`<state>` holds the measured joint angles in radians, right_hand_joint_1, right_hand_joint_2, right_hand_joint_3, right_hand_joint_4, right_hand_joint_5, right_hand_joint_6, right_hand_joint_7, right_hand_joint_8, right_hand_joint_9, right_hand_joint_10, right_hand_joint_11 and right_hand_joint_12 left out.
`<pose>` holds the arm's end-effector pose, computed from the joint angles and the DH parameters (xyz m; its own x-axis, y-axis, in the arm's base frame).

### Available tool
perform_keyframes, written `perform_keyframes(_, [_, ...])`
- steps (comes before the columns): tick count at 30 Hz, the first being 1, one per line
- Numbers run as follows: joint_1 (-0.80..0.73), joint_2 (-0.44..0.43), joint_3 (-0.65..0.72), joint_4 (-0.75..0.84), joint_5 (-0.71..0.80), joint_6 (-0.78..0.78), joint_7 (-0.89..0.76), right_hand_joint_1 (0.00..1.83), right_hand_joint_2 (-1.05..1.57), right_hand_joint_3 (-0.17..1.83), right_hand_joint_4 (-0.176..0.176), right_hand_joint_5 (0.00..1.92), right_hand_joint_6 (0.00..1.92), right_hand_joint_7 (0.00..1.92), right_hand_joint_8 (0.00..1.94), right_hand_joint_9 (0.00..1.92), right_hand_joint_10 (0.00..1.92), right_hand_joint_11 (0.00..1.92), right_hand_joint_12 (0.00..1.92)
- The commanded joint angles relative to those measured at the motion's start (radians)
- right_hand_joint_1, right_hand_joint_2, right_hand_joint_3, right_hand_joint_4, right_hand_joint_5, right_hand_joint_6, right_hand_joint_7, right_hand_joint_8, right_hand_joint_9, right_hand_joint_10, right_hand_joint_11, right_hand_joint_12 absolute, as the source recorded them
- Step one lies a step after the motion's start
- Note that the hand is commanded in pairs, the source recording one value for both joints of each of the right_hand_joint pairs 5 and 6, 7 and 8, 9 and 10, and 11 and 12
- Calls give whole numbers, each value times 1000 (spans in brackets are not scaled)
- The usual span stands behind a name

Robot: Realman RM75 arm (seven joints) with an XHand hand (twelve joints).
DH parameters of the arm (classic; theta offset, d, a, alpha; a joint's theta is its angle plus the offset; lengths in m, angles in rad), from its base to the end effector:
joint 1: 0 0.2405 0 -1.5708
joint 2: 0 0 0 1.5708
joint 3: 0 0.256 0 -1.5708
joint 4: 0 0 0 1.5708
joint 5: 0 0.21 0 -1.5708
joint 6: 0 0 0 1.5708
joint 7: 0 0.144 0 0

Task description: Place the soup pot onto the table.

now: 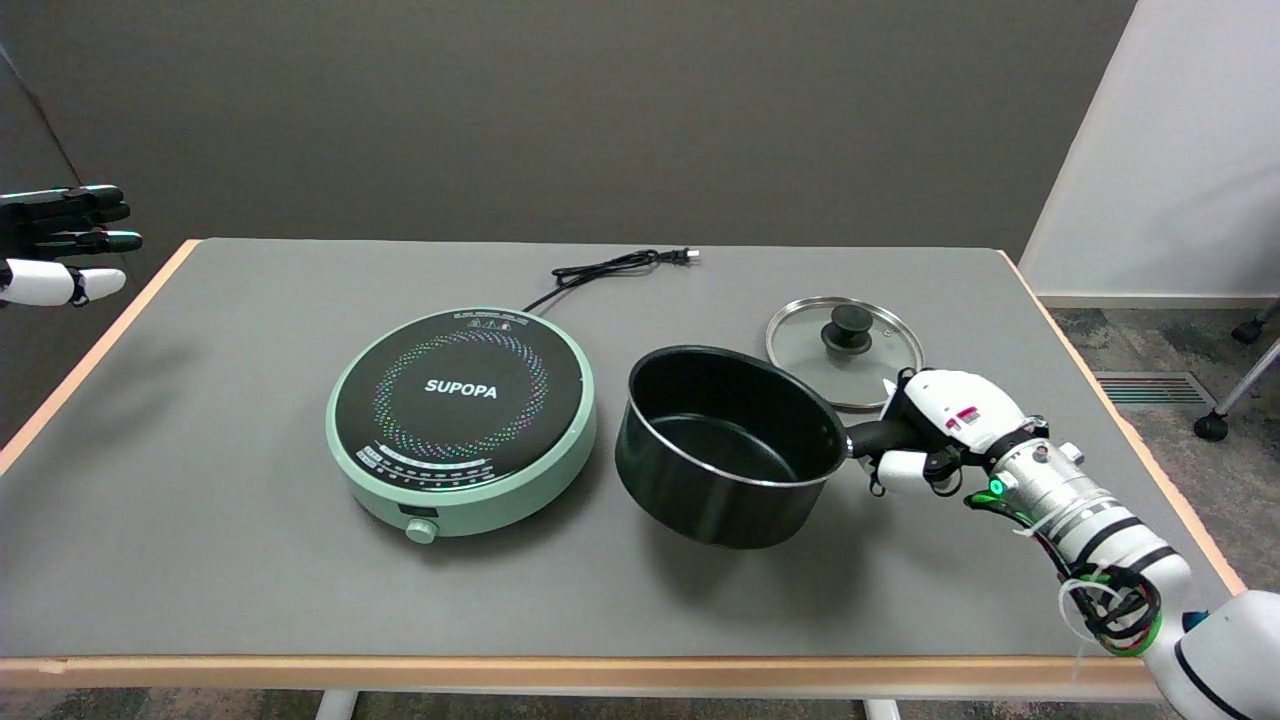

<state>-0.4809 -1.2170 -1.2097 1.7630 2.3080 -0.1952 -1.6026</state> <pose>-0.2617 -0.2317 0.3945 0.9618 -0.0835 0.2608 -0.2522 0.1005 0.9624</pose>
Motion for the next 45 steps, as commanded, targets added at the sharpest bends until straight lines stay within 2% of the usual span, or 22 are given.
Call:
perform_keyframes(1, [1, -120, 78, -21, 6, -137, -113, 847, 967, 664, -18, 1920, 1920, 1920, 1920, 1920, 1920, 1920, 1920])
perform_keyframes(15, [46, -263, 238, -13, 82, -239, -363, 866, 958, 686, -19, 1920, 1920, 1920, 1920, 1920, 1920, 1920, 1920])
perform_keyframes(25, [3, -311, 353, 22, 127, -274, -389, 874, 957, 706, -21, 1920, 1920, 1920, 1920, 1920, 1920, 1920, 1920])
perform_keyframes(34, [-84, -401, 418, 57, 127, -367, -402, 878, 954, 726, -22, 1920, 1920, 1920, 1920, 1920, 1920, 1920, 1920])
perform_keyframes(41, [-86, -394, 372, 50, 109, -395, -403, 879, 954, 735, -25, 1920, 1920, 1920, 1920, 1920, 1920, 1920, 1920])
perform_keyframes(45, [-73, -327, 291, 65, 62, -379, -399, 880, 939, 752, -25, 1920, 1920, 1920, 1920, 1920, 1920, 1920, 1920])
